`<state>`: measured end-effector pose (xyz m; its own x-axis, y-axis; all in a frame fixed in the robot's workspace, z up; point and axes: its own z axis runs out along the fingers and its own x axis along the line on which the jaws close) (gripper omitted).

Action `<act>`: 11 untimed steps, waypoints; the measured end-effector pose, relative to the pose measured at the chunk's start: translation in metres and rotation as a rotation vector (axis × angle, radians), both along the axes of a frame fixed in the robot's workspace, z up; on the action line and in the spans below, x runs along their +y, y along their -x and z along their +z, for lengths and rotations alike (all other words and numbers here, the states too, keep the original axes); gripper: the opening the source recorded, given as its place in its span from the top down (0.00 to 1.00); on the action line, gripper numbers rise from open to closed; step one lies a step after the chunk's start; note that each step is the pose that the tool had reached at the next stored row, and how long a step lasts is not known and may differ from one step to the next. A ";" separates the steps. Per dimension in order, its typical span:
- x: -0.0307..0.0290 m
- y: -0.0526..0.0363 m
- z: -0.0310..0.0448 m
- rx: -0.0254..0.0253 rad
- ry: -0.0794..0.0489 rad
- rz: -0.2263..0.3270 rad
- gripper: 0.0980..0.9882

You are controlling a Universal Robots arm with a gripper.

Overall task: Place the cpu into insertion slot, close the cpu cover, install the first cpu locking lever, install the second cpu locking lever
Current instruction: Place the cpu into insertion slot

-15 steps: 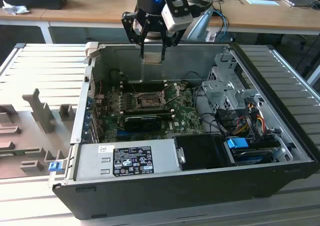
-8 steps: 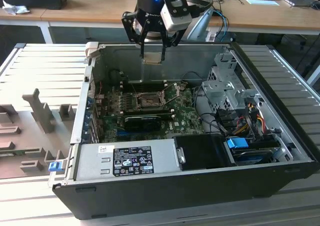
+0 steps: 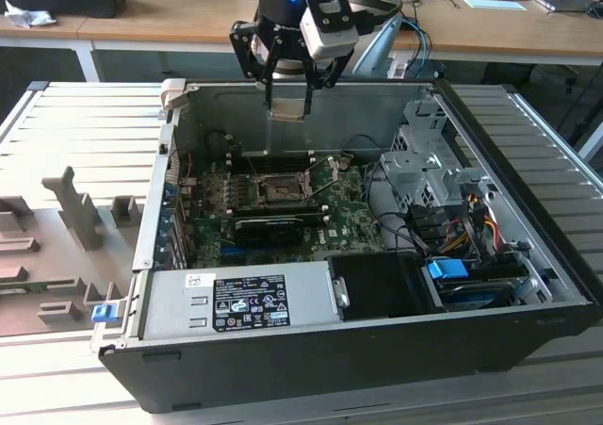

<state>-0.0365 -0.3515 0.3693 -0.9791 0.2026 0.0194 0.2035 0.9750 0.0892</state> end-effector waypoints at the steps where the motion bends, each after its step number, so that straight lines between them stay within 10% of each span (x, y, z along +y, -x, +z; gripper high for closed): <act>1: 0.0000 0.0000 0.0000 0.0000 0.000 -0.006 0.52; 11: 0.0000 0.0000 -0.0001 0.0000 0.000 -0.090 0.52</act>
<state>-0.0365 -0.3515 0.3692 -0.9570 0.2893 0.0193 0.2899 0.9529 0.0892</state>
